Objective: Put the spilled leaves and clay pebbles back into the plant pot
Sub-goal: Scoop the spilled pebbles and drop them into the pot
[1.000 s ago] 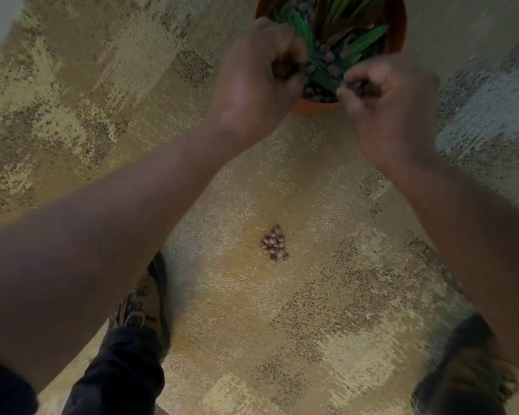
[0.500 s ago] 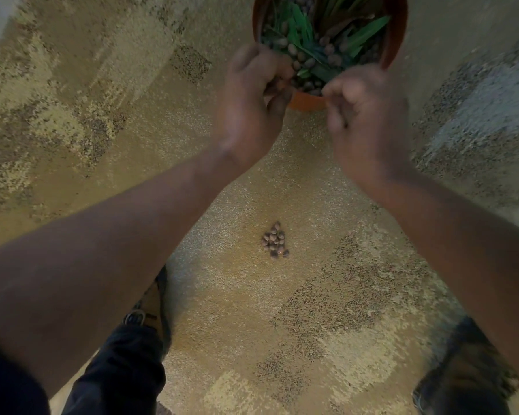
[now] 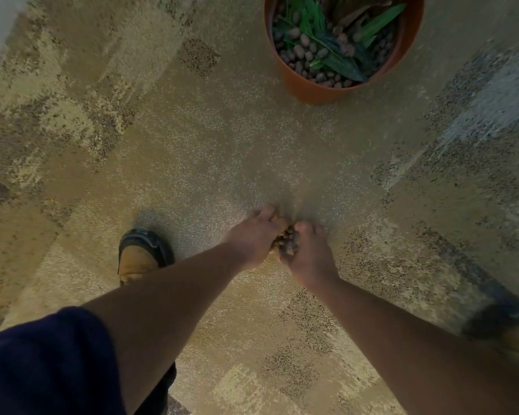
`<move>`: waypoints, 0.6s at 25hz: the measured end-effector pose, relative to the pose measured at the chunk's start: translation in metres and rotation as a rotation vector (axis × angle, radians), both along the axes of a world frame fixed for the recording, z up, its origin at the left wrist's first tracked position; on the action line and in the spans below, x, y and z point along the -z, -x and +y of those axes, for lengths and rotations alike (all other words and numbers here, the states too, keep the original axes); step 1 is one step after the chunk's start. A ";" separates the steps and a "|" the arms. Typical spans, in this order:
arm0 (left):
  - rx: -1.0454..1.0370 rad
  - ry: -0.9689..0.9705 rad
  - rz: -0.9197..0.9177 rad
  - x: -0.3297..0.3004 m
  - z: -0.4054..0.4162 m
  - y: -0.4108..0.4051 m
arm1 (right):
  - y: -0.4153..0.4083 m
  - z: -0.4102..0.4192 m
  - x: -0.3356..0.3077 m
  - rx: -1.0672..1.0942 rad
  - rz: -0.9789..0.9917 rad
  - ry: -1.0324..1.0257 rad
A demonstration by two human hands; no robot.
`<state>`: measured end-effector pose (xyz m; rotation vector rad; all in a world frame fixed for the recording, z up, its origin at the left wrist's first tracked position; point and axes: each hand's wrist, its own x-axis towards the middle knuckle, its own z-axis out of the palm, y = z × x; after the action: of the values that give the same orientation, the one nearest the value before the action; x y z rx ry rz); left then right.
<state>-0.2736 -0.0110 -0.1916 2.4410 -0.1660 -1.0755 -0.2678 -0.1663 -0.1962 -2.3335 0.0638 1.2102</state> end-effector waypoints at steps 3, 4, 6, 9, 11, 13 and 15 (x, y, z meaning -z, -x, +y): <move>0.004 -0.026 -0.022 -0.002 -0.004 -0.003 | 0.005 0.008 0.008 -0.006 -0.078 0.037; -0.003 -0.025 -0.022 -0.003 -0.004 -0.005 | 0.007 0.009 0.010 -0.032 -0.093 0.040; 0.009 -0.031 -0.023 -0.006 -0.004 -0.007 | 0.010 0.008 0.012 -0.054 -0.106 0.035; 0.040 -0.032 -0.044 -0.005 -0.001 -0.007 | 0.010 0.005 0.010 -0.090 -0.109 -0.011; 0.056 -0.032 -0.048 -0.002 0.004 -0.007 | 0.007 0.000 0.004 -0.216 -0.125 -0.021; 0.059 -0.022 -0.048 -0.001 0.008 -0.007 | 0.002 -0.006 -0.001 -0.378 -0.139 -0.035; 0.056 -0.021 -0.062 -0.001 0.011 -0.007 | -0.004 -0.013 -0.004 -0.521 -0.147 -0.023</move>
<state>-0.2668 0.0004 -0.1904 2.5033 -0.2448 -1.0307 -0.2643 -0.1791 -0.1923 -2.4914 -0.6404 1.2485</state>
